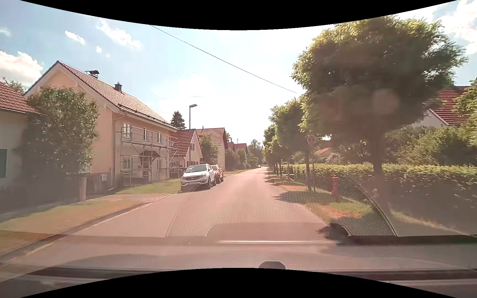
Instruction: Follow the waypoints while adhering to traffic rules and regulations
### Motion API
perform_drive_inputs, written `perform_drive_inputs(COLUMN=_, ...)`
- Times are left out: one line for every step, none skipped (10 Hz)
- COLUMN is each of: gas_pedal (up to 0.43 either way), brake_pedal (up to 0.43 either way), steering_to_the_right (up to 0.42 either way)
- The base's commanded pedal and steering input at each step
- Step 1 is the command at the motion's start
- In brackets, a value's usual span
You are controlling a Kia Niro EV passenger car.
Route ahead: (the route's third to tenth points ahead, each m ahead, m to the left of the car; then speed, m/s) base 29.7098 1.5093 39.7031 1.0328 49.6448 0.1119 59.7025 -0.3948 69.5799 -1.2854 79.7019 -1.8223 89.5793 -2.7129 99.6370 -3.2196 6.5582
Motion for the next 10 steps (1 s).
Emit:
perform_drive_inputs(gas_pedal=0.098, brake_pedal=0.000, steering_to_the_right=0.001)
perform_drive_inputs(gas_pedal=0.098, brake_pedal=0.000, steering_to_the_right=0.001)
perform_drive_inputs(gas_pedal=0.098, brake_pedal=0.000, steering_to_the_right=0.001)
perform_drive_inputs(gas_pedal=0.098, brake_pedal=0.000, steering_to_the_right=0.001)
perform_drive_inputs(gas_pedal=0.098, brake_pedal=0.000, steering_to_the_right=0.001)
perform_drive_inputs(gas_pedal=0.098, brake_pedal=0.000, steering_to_the_right=0.001)
perform_drive_inputs(gas_pedal=0.098, brake_pedal=0.000, steering_to_the_right=0.001)
perform_drive_inputs(gas_pedal=0.098, brake_pedal=0.000, steering_to_the_right=0.001)
perform_drive_inputs(gas_pedal=0.098, brake_pedal=0.000, steering_to_the_right=0.001)
perform_drive_inputs(gas_pedal=0.098, brake_pedal=0.000, steering_to_the_right=0.001)
